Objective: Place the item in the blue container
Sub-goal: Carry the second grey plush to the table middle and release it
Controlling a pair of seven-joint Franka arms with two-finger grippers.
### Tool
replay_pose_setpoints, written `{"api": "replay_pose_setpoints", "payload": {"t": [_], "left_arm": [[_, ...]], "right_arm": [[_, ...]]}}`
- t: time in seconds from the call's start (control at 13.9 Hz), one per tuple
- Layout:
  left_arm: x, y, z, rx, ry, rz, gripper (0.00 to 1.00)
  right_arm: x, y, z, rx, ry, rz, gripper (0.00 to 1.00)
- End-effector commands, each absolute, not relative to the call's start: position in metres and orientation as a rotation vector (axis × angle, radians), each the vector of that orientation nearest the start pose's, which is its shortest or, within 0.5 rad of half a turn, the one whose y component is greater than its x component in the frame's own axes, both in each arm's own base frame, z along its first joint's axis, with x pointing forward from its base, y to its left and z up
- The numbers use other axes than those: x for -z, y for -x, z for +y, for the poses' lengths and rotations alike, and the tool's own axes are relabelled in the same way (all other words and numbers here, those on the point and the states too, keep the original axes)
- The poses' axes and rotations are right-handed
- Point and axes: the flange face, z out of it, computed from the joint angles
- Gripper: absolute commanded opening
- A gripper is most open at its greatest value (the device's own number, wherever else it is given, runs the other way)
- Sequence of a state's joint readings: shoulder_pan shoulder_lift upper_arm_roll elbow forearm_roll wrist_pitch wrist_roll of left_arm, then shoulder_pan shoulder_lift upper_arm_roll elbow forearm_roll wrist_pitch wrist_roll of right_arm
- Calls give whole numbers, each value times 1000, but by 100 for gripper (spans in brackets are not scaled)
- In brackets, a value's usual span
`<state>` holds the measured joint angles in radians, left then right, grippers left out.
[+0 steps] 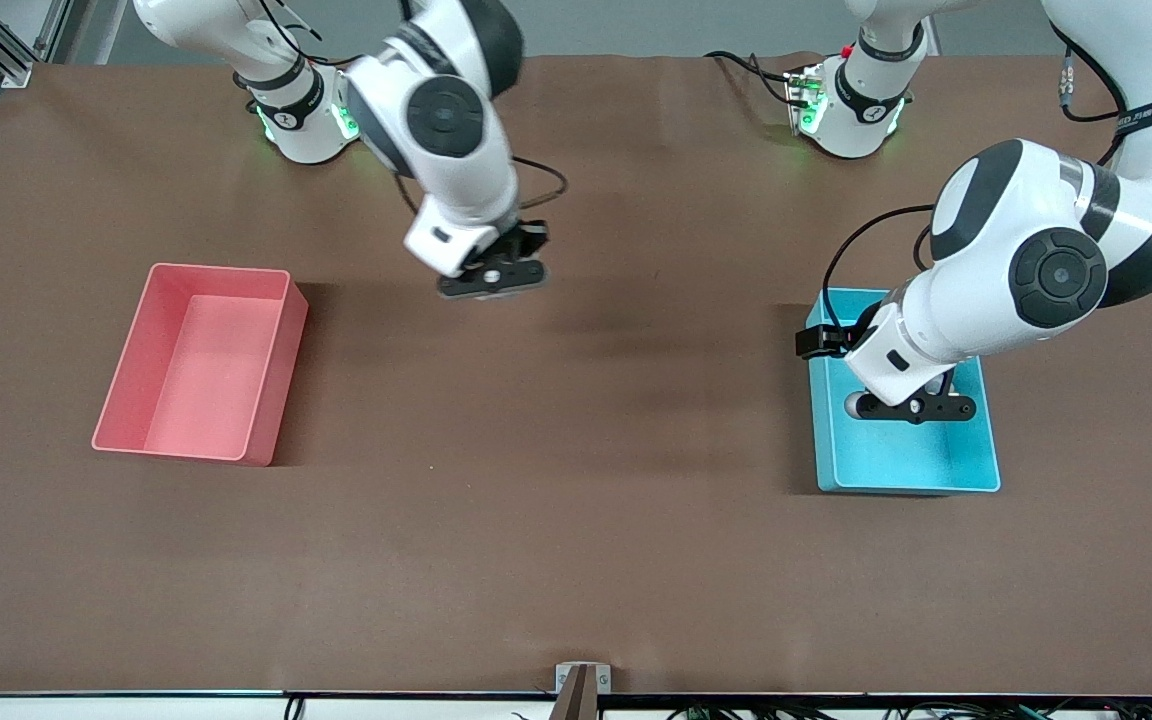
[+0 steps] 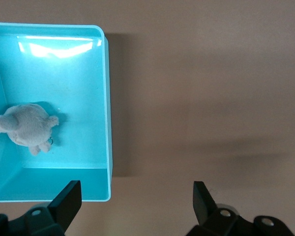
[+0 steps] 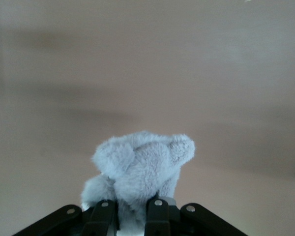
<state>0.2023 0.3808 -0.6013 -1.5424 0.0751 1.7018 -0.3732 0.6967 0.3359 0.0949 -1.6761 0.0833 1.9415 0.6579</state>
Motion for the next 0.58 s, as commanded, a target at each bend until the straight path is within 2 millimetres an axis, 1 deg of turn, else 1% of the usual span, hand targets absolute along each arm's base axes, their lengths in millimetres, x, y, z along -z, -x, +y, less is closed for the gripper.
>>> {"api": "replay_pose_setpoints", "payload": {"t": [0.0, 0.07, 0.14, 0.22, 0.29, 0.36, 0.43, 0.5], "left_arm": [[-445, -607, -203, -341, 3210, 30, 100], [-433, -602, -214, -347, 3209, 54, 100], [-423, -599, -219, -340, 3210, 42, 100], [-415, -596, -230, -331, 3209, 1, 100], [-406, -589, -245, -337, 3203, -31, 100], [-396, -584, -260, -345, 3198, -53, 100], [-387, -578, -276, -348, 3196, -82, 100], [-377, -575, -288, -356, 3194, -125, 100]], "right_arm": [[-337, -443, 505, -130, 3086, -40, 1], [-313, -439, 517, -109, 3072, -34, 1], [-295, -437, 525, -90, 3058, -37, 1], [-279, -434, 531, -77, 3052, -46, 1], [-263, -428, 538, -76, 3053, -66, 1], [-250, -428, 540, -67, 3052, -74, 1], [-242, -431, 542, -55, 3045, -71, 2], [-235, -430, 542, -52, 3044, -73, 2]]}}
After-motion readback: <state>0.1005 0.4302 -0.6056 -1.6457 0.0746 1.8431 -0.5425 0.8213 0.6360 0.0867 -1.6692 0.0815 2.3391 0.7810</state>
